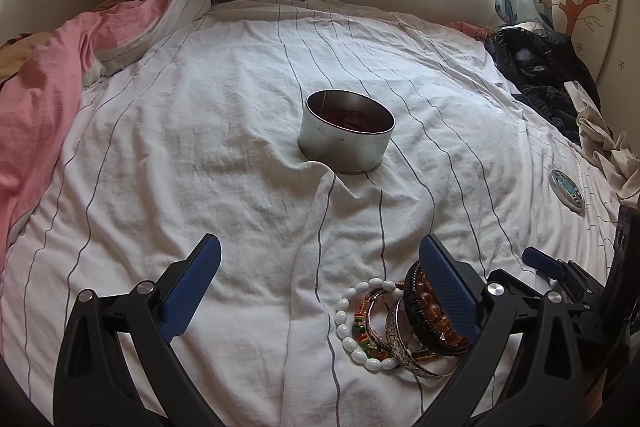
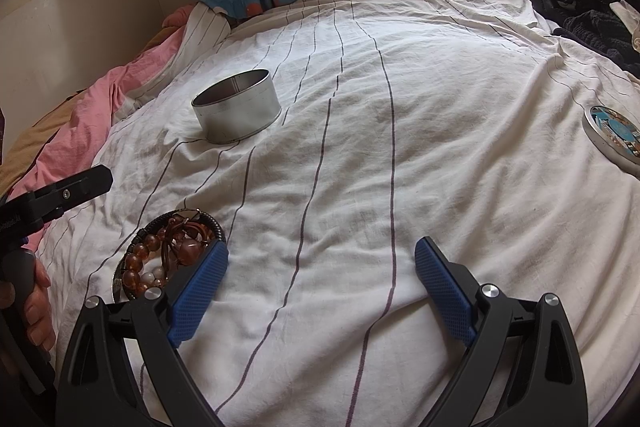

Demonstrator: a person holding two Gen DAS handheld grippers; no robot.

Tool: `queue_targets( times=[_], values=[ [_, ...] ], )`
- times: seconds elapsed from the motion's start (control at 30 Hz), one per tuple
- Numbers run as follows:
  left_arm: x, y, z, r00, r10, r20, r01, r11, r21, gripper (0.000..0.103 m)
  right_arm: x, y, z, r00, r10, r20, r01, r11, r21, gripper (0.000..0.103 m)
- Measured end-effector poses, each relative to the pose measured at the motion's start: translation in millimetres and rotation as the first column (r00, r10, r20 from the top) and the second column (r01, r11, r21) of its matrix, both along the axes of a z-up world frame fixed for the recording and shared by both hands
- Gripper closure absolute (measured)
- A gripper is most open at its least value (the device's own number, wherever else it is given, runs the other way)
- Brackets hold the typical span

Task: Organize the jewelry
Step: 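Move both open tools back to the remaining bracelet pile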

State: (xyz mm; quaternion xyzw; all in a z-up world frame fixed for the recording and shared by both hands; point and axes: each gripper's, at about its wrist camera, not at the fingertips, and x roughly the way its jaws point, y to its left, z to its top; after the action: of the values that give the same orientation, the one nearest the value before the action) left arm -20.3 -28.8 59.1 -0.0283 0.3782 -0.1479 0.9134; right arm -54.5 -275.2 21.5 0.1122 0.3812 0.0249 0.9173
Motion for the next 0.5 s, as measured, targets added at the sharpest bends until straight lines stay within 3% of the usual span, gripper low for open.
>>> queue_targets(
  times=[0.5],
  values=[
    [-0.4,-1.1,-0.1,1.0,-0.014,-0.008,0.014,1.0,0.012,0.007,-1.0,-1.0,0.2,1.0,-0.001,0.001,0.001,1.0,-0.001,0.012]
  ],
)
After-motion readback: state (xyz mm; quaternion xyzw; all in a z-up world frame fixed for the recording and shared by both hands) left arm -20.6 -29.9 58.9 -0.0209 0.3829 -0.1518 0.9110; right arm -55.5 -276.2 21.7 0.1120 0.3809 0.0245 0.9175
